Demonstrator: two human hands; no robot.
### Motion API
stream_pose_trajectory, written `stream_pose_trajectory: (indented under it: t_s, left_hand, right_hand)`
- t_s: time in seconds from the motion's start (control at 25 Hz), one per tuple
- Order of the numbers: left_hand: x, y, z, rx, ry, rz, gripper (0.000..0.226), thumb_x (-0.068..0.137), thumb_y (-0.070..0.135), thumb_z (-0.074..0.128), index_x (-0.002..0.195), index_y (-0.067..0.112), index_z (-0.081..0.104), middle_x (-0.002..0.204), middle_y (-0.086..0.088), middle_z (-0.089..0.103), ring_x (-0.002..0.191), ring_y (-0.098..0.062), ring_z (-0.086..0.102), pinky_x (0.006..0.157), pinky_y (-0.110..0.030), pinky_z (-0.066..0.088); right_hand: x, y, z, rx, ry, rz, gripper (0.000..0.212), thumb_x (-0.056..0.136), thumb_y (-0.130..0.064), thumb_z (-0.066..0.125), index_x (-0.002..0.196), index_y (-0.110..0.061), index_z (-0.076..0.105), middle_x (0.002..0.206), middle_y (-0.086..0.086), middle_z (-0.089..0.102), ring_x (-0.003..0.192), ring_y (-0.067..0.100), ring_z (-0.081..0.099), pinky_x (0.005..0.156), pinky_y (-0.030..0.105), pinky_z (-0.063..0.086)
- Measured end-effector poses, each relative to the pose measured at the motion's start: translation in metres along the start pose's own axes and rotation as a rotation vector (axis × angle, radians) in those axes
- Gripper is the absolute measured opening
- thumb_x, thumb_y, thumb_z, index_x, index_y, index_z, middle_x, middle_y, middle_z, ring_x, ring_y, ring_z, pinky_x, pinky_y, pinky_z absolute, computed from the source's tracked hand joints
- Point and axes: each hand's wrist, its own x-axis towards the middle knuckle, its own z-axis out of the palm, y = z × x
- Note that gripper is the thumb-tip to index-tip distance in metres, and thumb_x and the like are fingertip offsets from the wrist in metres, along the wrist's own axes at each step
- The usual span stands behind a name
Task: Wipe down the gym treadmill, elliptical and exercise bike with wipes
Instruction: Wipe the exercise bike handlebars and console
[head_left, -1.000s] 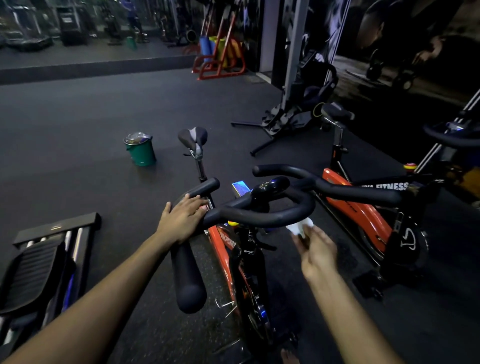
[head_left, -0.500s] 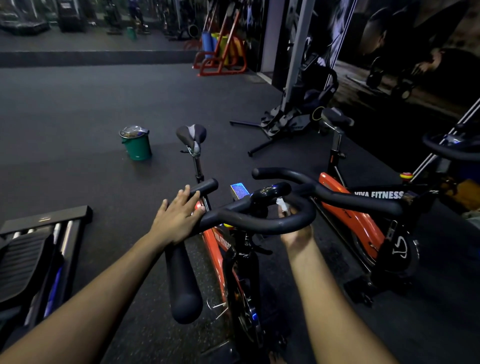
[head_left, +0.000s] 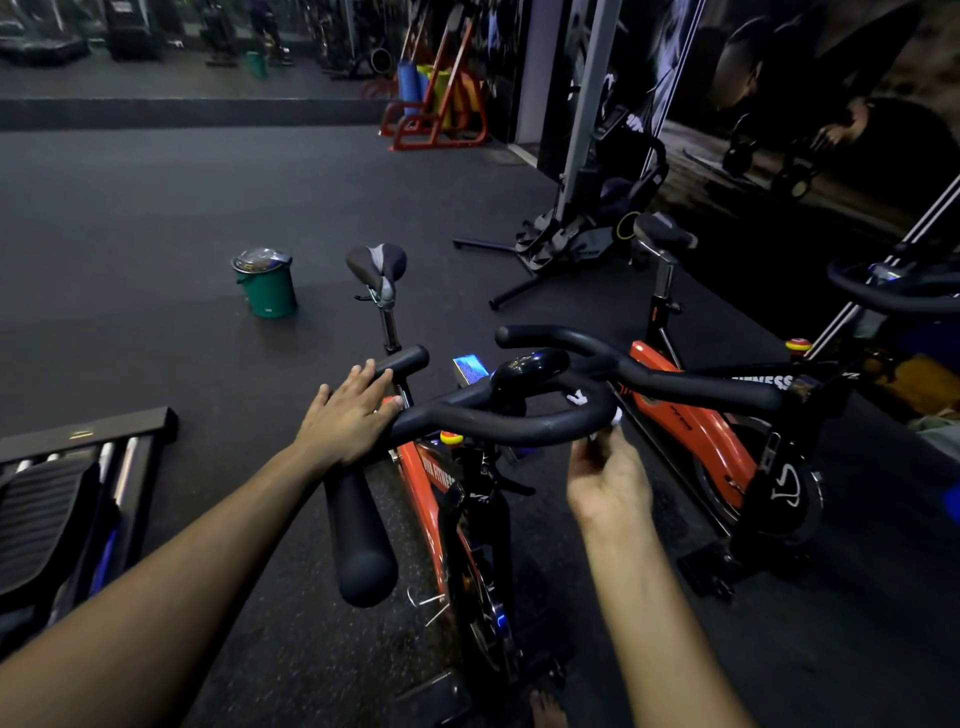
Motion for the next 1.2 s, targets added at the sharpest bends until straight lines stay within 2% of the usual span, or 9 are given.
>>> stream_pose_trajectory:
  t_s: [0.08, 0.2, 0.44, 0.64, 0.84, 0.96, 1.08, 1.16, 1.2]
  left_hand:
    - [0.0, -0.001, 0.0, -0.008, 0.003, 0.001, 0.061, 0.108, 0.049, 0.03, 0.162, 0.026, 0.016, 0.171, 0.002, 0.0, 0.157, -0.014, -0.002, 0.125, -0.051, 0.002]
    - [-0.001, -0.003, 0.001, 0.032, -0.015, 0.022, 0.061, 0.107, 0.048, 0.028, 0.163, 0.026, 0.016, 0.171, 0.0, -0.001, 0.157, -0.015, -0.003, 0.125, -0.053, 0.003]
    - [-0.004, 0.002, -0.003, -0.021, 0.011, 0.008, 0.061, 0.107, 0.048, 0.031, 0.162, 0.025, 0.017, 0.171, 0.001, 0.002, 0.157, -0.015, 0.0, 0.125, -0.052, 0.002]
    - [-0.006, 0.001, -0.004, -0.046, 0.016, -0.005, 0.062, 0.107, 0.051, 0.032, 0.162, 0.028, 0.018, 0.171, 0.004, 0.003, 0.157, -0.013, 0.0, 0.125, -0.05, 0.001]
    - [-0.006, 0.001, -0.004, -0.058, 0.025, -0.006, 0.061, 0.106, 0.052, 0.032, 0.162, 0.029, 0.02, 0.171, 0.004, 0.004, 0.157, -0.012, 0.001, 0.126, -0.049, 0.001]
    - [-0.007, 0.001, -0.004, -0.065, 0.029, -0.007, 0.062, 0.106, 0.052, 0.034, 0.161, 0.028, 0.021, 0.171, 0.004, 0.005, 0.157, -0.012, 0.001, 0.126, -0.049, 0.001]
    - [-0.008, 0.001, -0.005, -0.067, 0.036, -0.007, 0.062, 0.106, 0.053, 0.034, 0.161, 0.029, 0.02, 0.171, 0.004, 0.005, 0.157, -0.012, 0.002, 0.126, -0.049, 0.001]
    - [-0.008, 0.001, -0.004, -0.068, 0.039, 0.001, 0.062, 0.106, 0.053, 0.033, 0.161, 0.029, 0.02, 0.171, 0.004, 0.004, 0.157, -0.012, 0.002, 0.126, -0.05, 0.001]
    - [-0.008, 0.001, -0.004, -0.067, 0.04, 0.004, 0.062, 0.106, 0.053, 0.033, 0.161, 0.029, 0.021, 0.171, 0.004, 0.004, 0.157, -0.012, 0.002, 0.126, -0.05, 0.002]
  right_hand:
    - [-0.027, -0.005, -0.001, 0.023, -0.066, 0.06, 0.021, 0.087, 0.007, 0.055, 0.097, -0.009, 0.067, 0.088, 0.006, 0.074, 0.078, 0.012, 0.072, 0.073, 0.023, 0.061]
    - [-0.06, -0.003, -0.013, -0.06, -0.166, 0.055, 0.025, 0.071, 0.002, 0.064, 0.094, -0.009, 0.067, 0.087, 0.005, 0.075, 0.077, 0.012, 0.074, 0.075, 0.025, 0.062]
    - [-0.073, 0.044, -0.008, -0.128, -0.089, 0.219, 0.01, 0.089, 0.007, 0.058, 0.094, -0.001, 0.061, 0.079, 0.013, 0.071, 0.065, 0.018, 0.072, 0.057, 0.024, 0.059]
    - [-0.053, 0.079, 0.004, -0.381, -0.123, 0.158, 0.03, 0.09, 0.016, 0.047, 0.07, -0.004, 0.057, 0.055, 0.004, 0.055, 0.053, 0.014, 0.058, 0.053, 0.02, 0.055]
    - [-0.036, 0.121, 0.019, -0.6, -0.077, 0.19, 0.025, 0.087, 0.016, 0.052, 0.079, -0.005, 0.063, 0.06, 0.005, 0.058, 0.052, 0.012, 0.055, 0.055, 0.025, 0.057]
    - [-0.032, 0.132, 0.025, -0.549, -0.059, 0.212, 0.026, 0.087, 0.016, 0.054, 0.082, -0.006, 0.066, 0.06, 0.006, 0.065, 0.057, 0.014, 0.061, 0.061, 0.028, 0.06]
    - [-0.038, 0.123, 0.025, -0.39, -0.038, 0.247, 0.024, 0.086, 0.017, 0.054, 0.084, -0.005, 0.065, 0.063, 0.008, 0.068, 0.056, 0.015, 0.066, 0.057, 0.026, 0.061]
    - [-0.043, 0.111, 0.022, -0.277, -0.054, 0.299, 0.023, 0.078, 0.017, 0.06, 0.096, 0.004, 0.065, 0.079, 0.015, 0.072, 0.058, 0.019, 0.071, 0.061, 0.028, 0.062]
    - [-0.045, 0.105, 0.019, -0.239, -0.067, 0.318, 0.033, 0.073, 0.014, 0.062, 0.105, 0.006, 0.064, 0.091, 0.019, 0.072, 0.063, 0.022, 0.073, 0.065, 0.031, 0.063]
